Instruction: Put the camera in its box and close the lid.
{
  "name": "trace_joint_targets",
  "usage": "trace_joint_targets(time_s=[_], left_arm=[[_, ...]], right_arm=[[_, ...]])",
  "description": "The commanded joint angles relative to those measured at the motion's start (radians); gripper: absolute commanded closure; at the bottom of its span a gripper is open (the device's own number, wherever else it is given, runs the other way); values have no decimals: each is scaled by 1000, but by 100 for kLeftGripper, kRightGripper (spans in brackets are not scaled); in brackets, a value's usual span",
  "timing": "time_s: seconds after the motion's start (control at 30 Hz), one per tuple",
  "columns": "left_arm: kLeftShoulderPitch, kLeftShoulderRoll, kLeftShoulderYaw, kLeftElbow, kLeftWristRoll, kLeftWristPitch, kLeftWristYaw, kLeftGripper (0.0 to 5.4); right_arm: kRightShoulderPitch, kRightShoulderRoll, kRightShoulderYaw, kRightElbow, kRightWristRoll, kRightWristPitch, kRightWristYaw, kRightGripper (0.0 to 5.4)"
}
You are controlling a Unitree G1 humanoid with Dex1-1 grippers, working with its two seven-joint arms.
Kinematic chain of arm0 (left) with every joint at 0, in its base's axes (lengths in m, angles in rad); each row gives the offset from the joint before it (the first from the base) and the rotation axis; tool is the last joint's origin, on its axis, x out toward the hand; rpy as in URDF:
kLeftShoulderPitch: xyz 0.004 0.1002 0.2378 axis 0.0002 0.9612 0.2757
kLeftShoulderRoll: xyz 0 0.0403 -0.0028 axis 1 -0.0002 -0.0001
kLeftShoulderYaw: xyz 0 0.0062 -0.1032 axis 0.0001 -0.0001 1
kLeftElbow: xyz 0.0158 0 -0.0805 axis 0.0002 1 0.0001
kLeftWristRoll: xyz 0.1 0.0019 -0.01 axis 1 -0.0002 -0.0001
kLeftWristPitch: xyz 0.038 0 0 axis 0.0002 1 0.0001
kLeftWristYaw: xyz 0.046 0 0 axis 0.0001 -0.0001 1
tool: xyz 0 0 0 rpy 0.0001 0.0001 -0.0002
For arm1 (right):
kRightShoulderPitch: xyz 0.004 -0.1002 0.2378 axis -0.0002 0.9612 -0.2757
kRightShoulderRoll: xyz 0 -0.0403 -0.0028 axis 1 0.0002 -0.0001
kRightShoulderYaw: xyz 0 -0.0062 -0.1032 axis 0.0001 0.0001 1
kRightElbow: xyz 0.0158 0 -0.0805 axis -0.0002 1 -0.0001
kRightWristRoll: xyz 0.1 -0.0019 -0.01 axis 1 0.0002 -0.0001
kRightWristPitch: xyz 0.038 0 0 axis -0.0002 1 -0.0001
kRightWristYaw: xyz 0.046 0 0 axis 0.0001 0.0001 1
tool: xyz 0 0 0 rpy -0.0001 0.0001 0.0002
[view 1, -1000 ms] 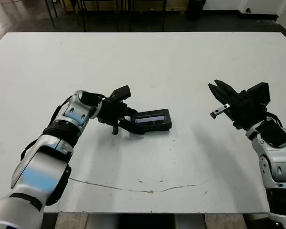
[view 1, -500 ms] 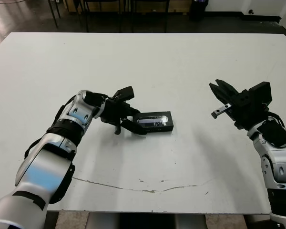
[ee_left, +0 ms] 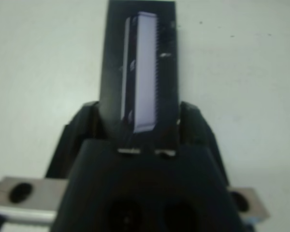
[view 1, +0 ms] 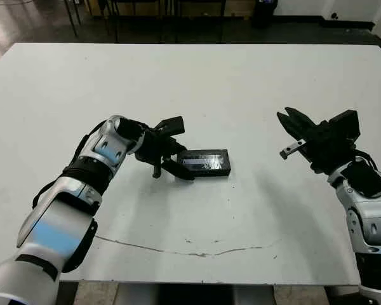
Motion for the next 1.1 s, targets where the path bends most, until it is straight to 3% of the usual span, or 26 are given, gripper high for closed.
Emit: trace_joint_targets(time_s=[0.03, 0.33, 0.6, 0.73, 0.9, 1.1], left_arm=[[36, 30, 1, 3, -7, -22, -27, 218], [149, 171, 81, -85, -80, -82, -59, 2], [351, 349, 238, -412, -181, 29, 13, 2], [437, 359, 355, -563, -253, 120, 150, 2], [575, 184, 483, -845, -322, 246, 536, 65], [661, -73, 419, -1160, -301, 411, 933, 206]], right_arm=[[11, 1, 4, 19, 5, -10, 7, 540], [22, 6, 2, 7, 9, 1, -2, 540], [19, 13, 4, 21, 14, -9, 3, 540], [12, 19, 8, 39, 20, -27, 9, 540], [14, 21, 16, 32, 17, -23, -1, 540], [18, 25, 19, 39, 20, -34, 0, 540]])
